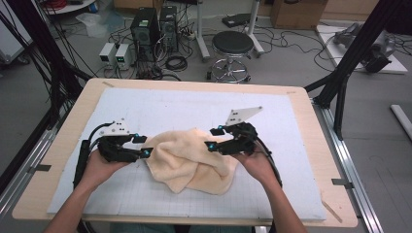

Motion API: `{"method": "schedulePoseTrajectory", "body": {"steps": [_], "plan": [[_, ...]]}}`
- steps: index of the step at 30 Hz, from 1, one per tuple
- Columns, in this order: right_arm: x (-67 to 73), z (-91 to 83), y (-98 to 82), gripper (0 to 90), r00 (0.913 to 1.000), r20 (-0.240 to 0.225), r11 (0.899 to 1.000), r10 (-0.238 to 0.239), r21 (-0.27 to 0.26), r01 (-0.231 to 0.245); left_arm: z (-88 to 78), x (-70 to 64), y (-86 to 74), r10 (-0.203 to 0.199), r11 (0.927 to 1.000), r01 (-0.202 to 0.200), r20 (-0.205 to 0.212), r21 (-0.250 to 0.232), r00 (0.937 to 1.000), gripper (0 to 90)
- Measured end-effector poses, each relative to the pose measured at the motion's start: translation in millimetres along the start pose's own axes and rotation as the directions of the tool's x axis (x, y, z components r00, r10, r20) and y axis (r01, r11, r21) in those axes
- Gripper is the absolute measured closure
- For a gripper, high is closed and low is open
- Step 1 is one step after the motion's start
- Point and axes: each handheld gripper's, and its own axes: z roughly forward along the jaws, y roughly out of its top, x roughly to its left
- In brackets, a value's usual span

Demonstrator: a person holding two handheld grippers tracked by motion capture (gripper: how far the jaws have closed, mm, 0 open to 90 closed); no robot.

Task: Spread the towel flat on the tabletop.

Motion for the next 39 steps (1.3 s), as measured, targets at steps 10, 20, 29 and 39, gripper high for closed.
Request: {"method": "schedulePoseTrajectory", "body": {"steps": [10, 20, 29, 39], "plan": [[-9.5, 26.0, -48.8, 50.7, 0.9986, -0.035, 0.989, 0.040, 0.144, -0.034, 50.9, -21.1, -16.4, -0.007, 0.9932, -0.001, 0.066, 0.117, 0.9978, 46.7], [-11.6, 34.5, -57.8, 77.3, 0.9945, -0.085, 0.993, 0.061, 0.102, -0.053, 52.6, -19.2, -19.1, -0.005, 0.9928, -0.001, 0.052, 0.120, 0.9987, 81.8], [-18.3, -9.8, -30.1, 78.9, 0.9990, 0.041, 0.999, 0.016, 0.044, -0.018, -5.2, 12.0, 11.7, -0.032, 0.9993, 0.031, -0.070, -0.020, 0.9970, 82.3], [-10.5, -50.4, 13.6, 79.6, 0.9910, 0.117, 0.997, -0.066, -0.026, 0.069, -36.8, 21.7, 64.8, 0.021, 0.9969, -0.030, -0.124, -0.072, 0.9921, 82.6]]}}
